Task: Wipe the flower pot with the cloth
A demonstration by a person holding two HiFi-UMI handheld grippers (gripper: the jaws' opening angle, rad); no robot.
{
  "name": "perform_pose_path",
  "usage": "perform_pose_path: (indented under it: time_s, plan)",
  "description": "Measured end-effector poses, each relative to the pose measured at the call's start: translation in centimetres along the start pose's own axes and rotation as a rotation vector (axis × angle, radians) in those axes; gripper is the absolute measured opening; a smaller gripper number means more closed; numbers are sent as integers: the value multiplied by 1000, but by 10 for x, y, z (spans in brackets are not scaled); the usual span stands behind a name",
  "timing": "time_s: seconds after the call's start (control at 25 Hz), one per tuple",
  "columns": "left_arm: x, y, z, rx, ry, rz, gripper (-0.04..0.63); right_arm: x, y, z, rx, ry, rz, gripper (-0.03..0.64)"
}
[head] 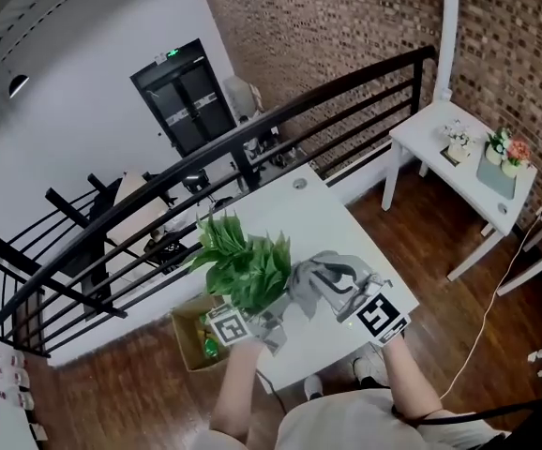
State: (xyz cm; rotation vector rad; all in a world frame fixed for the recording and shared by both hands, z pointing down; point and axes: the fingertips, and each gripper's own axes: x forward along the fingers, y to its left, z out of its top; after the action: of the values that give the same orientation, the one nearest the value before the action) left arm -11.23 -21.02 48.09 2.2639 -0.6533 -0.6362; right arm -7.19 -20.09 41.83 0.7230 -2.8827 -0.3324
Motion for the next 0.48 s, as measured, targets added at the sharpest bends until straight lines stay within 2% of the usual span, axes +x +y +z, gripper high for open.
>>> perform_pose_path:
  time_s: [0.12, 0.28, 0.36, 0.48]
  plan:
    - [5, -24, 3, 13, -12, -50, 551, 7, 16, 14, -63, -63, 30, 18]
    - [6, -42, 8, 87, -4, -102, 551, 8, 7, 26, -166, -76, -2, 18]
    - [8, -55, 9, 94, 2, -147, 551, 11, -7, 29, -131, -89, -9, 18]
    - [6, -72, 10, 94, 21, -205, 551, 16, -14, 28, -44, -81, 80, 18]
